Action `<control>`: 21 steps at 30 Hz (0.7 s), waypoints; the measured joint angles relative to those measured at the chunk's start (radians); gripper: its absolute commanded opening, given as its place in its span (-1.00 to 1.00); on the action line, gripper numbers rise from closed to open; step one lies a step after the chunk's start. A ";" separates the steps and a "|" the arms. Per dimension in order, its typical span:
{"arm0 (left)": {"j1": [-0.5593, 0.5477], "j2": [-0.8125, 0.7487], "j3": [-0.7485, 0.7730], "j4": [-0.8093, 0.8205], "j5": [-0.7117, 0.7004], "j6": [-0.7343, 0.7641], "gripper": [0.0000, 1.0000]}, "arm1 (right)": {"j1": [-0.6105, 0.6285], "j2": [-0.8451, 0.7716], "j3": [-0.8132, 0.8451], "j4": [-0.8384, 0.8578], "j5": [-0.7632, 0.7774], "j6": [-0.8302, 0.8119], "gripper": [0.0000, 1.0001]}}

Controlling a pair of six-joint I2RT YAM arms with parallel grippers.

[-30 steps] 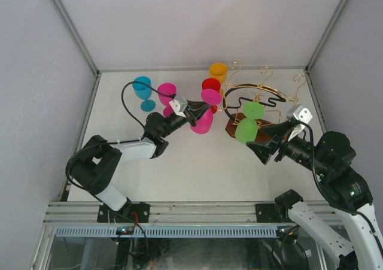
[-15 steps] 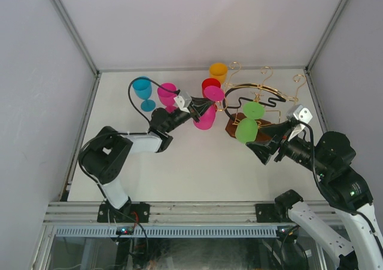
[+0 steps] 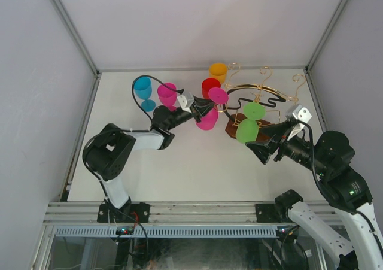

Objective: Place the wine glass upside down on the wine glass rack
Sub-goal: Turn the wine glass upside down at the wine rack.

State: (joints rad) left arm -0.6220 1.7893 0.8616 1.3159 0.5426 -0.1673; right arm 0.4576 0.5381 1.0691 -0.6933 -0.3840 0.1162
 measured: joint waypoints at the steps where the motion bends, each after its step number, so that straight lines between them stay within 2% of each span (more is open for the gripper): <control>1: 0.000 0.002 0.001 0.002 0.005 0.000 -1.00 | 0.000 0.000 0.000 0.000 0.000 0.000 0.39; 21: -0.043 0.045 0.012 0.014 0.068 -0.005 -1.00 | 0.000 0.000 0.000 -0.018 -0.007 0.000 0.39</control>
State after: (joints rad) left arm -0.6651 1.8347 0.8738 1.3300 0.6102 -0.1719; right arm 0.4576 0.5377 1.0691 -0.7109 -0.3912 0.1162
